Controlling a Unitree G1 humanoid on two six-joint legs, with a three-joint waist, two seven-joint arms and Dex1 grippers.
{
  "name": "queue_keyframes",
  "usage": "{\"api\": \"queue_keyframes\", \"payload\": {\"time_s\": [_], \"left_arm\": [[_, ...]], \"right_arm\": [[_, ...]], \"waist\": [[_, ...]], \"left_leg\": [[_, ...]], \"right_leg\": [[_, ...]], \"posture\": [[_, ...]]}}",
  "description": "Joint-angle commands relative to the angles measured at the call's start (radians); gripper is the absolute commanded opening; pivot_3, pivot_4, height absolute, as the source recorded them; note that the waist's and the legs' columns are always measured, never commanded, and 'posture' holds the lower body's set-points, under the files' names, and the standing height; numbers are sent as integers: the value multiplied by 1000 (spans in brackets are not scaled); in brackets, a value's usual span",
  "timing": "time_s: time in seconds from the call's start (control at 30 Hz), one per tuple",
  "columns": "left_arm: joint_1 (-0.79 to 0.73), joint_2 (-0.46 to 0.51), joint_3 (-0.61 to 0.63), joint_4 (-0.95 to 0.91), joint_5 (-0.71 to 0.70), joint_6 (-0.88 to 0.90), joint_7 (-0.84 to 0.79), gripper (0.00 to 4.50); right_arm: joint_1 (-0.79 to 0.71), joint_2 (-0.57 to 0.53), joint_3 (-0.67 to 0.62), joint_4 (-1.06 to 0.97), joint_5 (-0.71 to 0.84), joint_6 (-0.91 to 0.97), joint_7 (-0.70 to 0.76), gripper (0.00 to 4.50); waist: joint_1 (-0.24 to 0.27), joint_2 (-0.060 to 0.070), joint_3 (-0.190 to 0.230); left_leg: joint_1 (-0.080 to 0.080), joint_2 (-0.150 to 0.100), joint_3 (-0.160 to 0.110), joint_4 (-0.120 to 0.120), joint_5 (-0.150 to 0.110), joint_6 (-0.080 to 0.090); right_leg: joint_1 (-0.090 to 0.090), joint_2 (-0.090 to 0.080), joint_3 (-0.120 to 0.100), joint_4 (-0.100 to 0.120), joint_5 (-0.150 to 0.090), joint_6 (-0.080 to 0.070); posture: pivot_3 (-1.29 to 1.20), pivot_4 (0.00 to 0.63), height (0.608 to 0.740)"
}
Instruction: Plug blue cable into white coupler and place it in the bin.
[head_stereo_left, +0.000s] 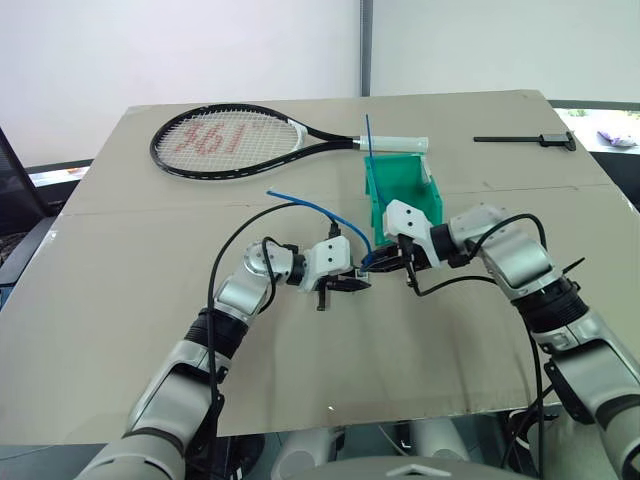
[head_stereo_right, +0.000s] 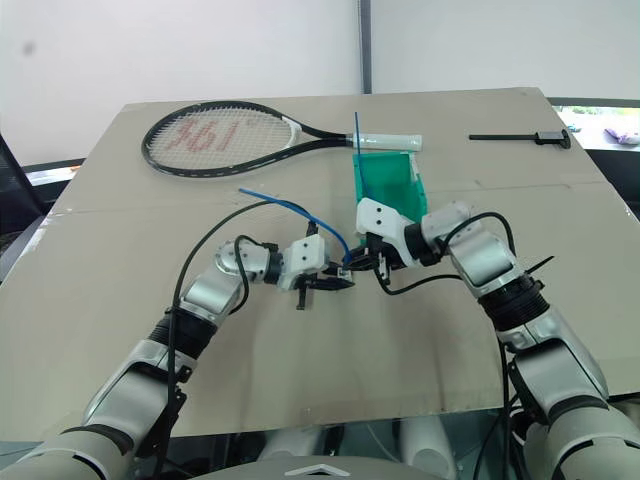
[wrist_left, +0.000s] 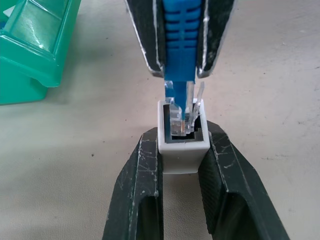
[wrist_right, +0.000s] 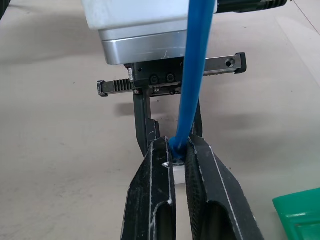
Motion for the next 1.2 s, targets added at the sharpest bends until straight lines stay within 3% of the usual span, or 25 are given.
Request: {"api": "queue_keyframes", "payload": {"time_s": [0.03,0.6,0.77,0.93,0.97,1.03,1.07,1.2], "left_arm": [[-2,6,11,16,14,-3,16,367],[-8,-2,9,2,12,16,22,367],[-1,-3,13,-9,10,26,26,367],[16,-1,18,-38,8,40,35,367],[25,0,28,-55,-5,53,34,367],[37,3,42,-79,-23,70,32,367],[42,6,46,-91,-28,76,31,367],[70,44,104,-219,-116,204,14,367]], "right_arm": [[-23,-9,16,-9,-13,4,21,0],[-42,44,114,78,-122,-2,-19,0],[23,57,152,161,-171,-62,-42,0],[78,100,63,171,-163,-221,-167,0],[86,110,-9,117,-117,-227,-196,525],[102,109,-97,29,-60,-234,-216,862],[110,103,-116,-3,-47,-234,-217,1295],[254,56,-307,-424,102,-133,-303,3221]], "waist": [[0,0,0],[0,0,0],[-2,0,-2],[-6,-1,-4],[-8,-1,-4],[-11,-2,-3],[-8,0,-1],[-2,0,0]], "left_leg": [[0,0,0,0,0,0],[1,0,0,0,0,0],[3,0,0,0,0,0],[11,2,0,-1,0,0],[11,2,1,-1,0,0],[12,3,1,-1,0,0],[12,3,0,-1,0,-1],[-12,3,1,2,5,-9]], "right_leg": [[0,0,0,0,0,0],[0,0,0,0,0,0],[1,1,0,1,0,1],[8,2,1,1,-2,4],[9,2,1,1,-2,4],[9,2,1,1,-2,4],[10,2,0,2,-2,4],[-15,2,2,5,2,-2]], "posture": [[0,150,740],[0,150,740],[0,150,740],[0,150,740],[0,150,740],[0,150,740],[0,150,740],[0,150,740]]}}
